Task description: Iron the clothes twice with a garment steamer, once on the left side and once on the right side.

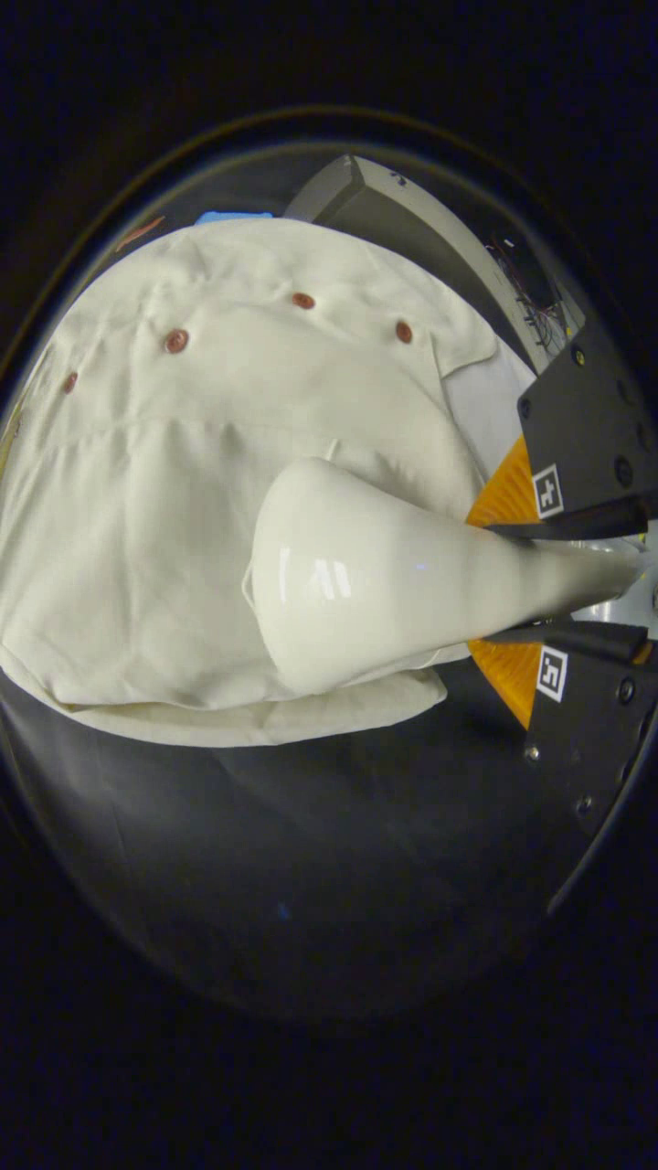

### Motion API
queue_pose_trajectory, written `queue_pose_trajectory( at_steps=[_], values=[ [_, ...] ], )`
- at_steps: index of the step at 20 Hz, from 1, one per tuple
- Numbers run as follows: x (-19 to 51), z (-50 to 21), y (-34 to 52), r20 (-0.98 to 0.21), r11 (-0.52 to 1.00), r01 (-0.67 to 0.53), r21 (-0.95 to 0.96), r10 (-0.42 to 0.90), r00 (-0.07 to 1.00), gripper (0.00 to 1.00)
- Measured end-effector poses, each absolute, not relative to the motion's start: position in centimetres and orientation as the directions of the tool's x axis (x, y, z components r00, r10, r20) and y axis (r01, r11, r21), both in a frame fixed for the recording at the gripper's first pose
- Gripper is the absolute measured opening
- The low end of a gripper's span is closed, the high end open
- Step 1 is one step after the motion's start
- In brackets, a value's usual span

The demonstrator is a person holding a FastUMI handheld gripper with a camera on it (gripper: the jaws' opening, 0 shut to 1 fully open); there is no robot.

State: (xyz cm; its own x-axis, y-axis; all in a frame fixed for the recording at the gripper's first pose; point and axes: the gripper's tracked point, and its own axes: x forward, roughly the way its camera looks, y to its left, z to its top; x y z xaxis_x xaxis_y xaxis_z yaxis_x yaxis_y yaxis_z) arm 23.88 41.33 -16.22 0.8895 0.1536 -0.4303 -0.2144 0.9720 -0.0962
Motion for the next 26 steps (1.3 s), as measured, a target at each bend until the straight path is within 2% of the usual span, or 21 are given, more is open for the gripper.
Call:
queue_pose_trajectory(
  at_steps=[10,18,21,26],
  values=[
    [17.9,1.0,35.6,-0.224,0.954,-0.288,-0.088,0.262,0.939,0.36],
    [18.1,15.0,30.9,-0.042,0.963,-0.254,-0.084,0.251,0.967,0.36],
    [19.5,18.5,28.7,-0.008,0.975,-0.213,-0.064,0.213,0.977,0.35],
    [23.9,20.6,25.3,-0.053,0.989,-0.148,-0.022,0.147,0.988,0.35]
  ],
)
